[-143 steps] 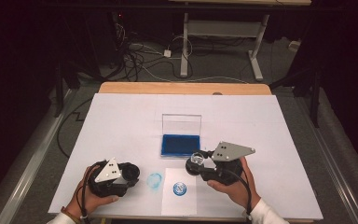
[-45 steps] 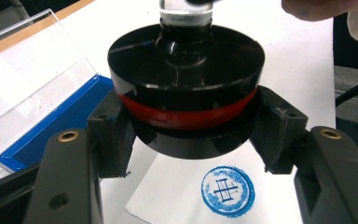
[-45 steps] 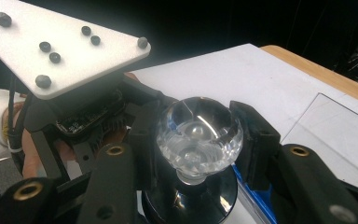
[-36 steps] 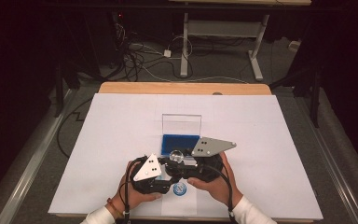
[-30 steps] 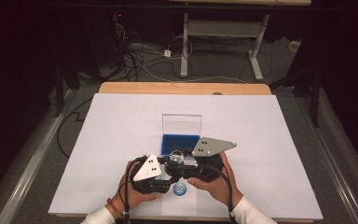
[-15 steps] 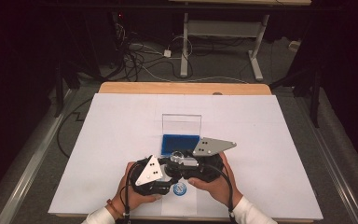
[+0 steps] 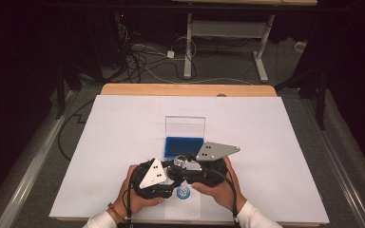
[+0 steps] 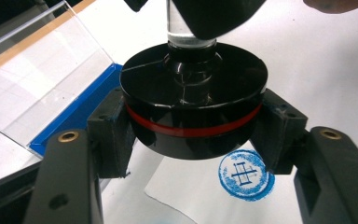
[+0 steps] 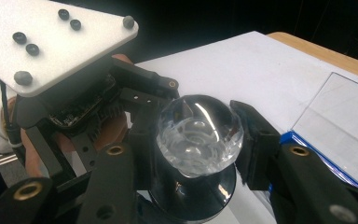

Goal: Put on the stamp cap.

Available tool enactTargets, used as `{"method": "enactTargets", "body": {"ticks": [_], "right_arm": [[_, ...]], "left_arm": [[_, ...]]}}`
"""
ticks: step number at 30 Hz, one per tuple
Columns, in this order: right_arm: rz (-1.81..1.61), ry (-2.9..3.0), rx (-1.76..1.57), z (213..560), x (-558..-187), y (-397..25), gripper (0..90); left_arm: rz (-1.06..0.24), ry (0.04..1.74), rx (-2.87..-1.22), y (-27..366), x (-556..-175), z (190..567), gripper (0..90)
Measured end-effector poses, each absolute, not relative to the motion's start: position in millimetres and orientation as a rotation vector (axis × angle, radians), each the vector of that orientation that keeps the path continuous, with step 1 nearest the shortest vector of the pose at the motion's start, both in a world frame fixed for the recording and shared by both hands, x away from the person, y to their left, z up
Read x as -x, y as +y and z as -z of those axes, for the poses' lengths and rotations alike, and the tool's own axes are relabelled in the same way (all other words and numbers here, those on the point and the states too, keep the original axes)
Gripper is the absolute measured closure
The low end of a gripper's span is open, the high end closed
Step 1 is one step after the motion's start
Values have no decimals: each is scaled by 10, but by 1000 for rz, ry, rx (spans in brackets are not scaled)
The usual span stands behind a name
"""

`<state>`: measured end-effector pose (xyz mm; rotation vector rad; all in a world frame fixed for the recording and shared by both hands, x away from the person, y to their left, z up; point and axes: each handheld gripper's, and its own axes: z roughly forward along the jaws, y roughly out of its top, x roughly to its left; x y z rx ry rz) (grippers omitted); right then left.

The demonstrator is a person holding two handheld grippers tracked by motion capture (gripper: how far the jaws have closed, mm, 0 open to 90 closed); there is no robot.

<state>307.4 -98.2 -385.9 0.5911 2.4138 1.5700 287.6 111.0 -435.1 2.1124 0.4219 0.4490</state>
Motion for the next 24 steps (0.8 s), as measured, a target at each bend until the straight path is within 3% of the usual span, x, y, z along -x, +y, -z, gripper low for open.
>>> {"method": "enactTargets", "body": {"ticks": [24], "right_arm": [[-1638, 2425, -674, 3905, -3107, -1040, 568]], "left_arm": [[-443, 421, -2105, 1127, -2872, 4349, 366]]}}
